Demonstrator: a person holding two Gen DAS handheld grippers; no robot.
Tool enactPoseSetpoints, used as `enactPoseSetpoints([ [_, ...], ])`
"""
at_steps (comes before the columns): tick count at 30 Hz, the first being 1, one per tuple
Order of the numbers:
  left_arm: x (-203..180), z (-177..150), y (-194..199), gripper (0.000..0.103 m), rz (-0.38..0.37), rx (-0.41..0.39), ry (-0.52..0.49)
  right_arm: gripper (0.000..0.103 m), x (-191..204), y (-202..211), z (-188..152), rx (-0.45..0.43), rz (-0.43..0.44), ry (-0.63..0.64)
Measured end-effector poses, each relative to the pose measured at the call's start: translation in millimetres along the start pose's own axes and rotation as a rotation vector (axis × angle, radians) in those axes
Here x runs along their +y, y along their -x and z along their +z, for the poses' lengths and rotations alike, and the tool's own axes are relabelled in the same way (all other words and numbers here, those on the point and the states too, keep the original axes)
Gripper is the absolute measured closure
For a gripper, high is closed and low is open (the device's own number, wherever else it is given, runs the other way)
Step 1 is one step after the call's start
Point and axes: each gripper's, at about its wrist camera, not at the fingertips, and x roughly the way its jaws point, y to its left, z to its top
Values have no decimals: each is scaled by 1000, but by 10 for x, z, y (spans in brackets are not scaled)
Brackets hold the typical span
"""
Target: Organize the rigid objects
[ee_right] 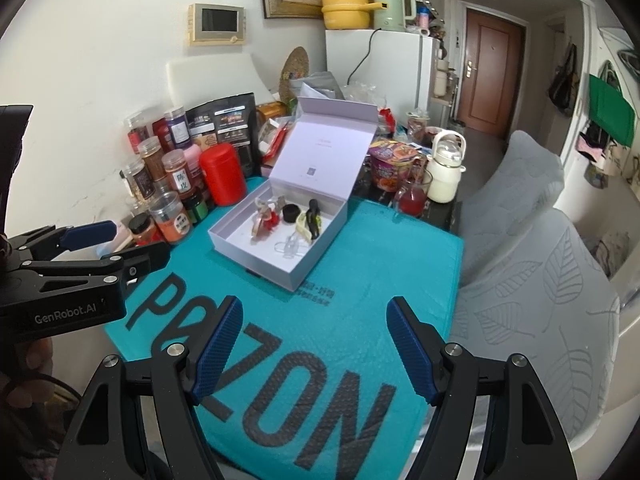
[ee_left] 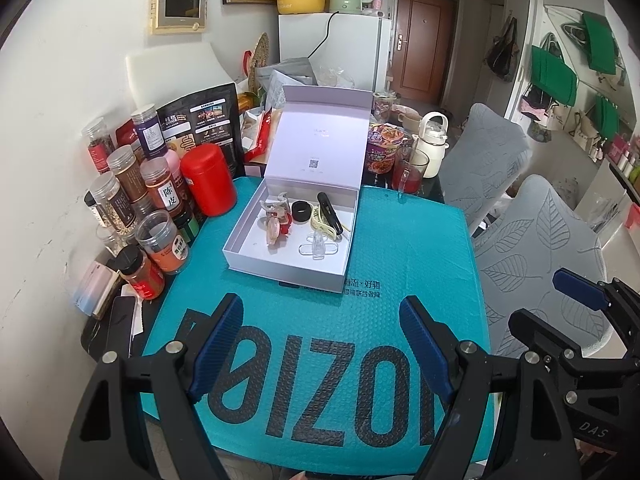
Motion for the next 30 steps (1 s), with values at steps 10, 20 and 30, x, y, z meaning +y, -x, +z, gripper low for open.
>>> enactPoseSetpoints([
  [10,34,4,4,22,5,4,3,28,26,-3,1,4,2,0],
  [20,54,-1,2,22,5,6,7,28,58,5,6,2,1,5],
  [30,70,-21,-12,22,10,13,6,28,64,2,6,2,0,5],
])
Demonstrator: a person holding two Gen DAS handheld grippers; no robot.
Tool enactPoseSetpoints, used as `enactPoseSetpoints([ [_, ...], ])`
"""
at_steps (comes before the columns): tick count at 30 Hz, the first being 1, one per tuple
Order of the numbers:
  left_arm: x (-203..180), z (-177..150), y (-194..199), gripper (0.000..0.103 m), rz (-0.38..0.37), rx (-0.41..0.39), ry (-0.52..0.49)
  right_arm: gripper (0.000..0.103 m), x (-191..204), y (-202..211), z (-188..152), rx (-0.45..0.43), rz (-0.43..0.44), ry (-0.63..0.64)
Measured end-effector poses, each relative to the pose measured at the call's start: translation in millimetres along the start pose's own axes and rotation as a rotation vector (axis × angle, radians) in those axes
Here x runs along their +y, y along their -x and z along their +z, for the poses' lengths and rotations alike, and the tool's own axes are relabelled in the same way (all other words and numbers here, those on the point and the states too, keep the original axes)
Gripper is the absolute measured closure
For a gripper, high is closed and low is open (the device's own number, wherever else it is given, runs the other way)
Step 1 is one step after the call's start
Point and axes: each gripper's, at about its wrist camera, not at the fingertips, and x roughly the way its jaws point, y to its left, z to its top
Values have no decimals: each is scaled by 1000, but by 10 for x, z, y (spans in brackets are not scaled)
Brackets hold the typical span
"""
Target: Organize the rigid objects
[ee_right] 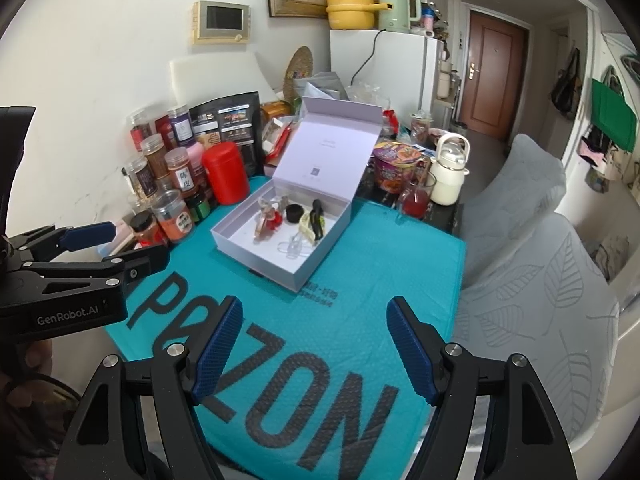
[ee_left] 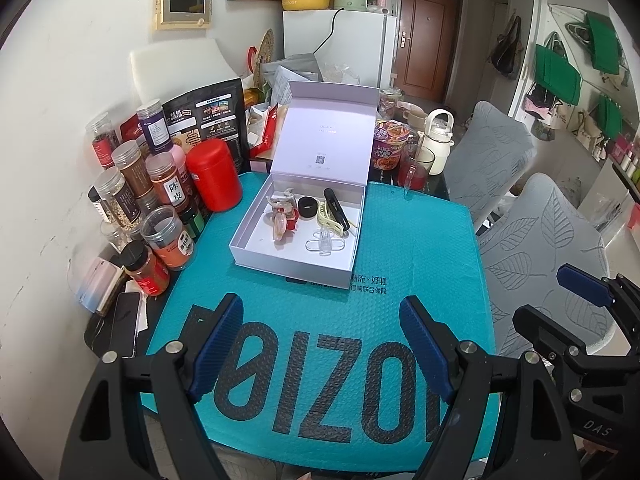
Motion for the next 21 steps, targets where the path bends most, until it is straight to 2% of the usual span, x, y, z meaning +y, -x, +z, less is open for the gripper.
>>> enactPoseSetpoints([
  [21,60,67,-122,22,11,16,-20,28,-8,-153,41,36,-4,4],
])
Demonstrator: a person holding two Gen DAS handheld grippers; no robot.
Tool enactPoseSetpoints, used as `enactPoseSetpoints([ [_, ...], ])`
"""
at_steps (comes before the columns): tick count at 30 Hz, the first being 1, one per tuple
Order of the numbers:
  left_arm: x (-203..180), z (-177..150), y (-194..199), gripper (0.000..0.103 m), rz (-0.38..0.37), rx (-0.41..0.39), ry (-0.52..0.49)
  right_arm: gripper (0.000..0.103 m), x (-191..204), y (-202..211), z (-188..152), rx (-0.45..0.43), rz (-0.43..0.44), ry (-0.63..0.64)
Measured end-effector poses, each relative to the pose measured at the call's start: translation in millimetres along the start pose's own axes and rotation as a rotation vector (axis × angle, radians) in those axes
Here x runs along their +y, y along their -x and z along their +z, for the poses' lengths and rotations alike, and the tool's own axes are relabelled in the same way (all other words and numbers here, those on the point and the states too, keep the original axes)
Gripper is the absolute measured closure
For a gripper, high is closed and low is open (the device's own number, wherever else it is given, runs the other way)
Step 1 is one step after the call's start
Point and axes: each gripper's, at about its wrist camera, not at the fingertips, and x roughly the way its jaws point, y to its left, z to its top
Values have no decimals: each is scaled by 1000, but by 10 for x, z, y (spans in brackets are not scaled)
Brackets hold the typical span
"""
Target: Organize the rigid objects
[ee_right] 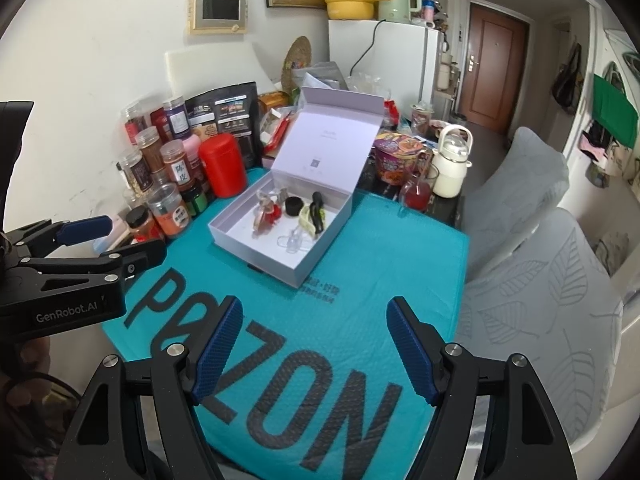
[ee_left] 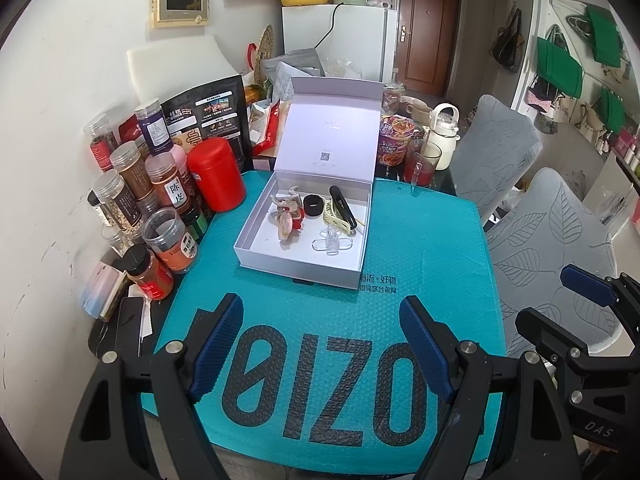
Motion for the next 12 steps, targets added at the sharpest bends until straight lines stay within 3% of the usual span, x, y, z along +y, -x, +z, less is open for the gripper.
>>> enactPoseSetpoints([
  [12,47,84,-120,22,-38,5,-8,28,-4,-69,63,12,-20,-1],
])
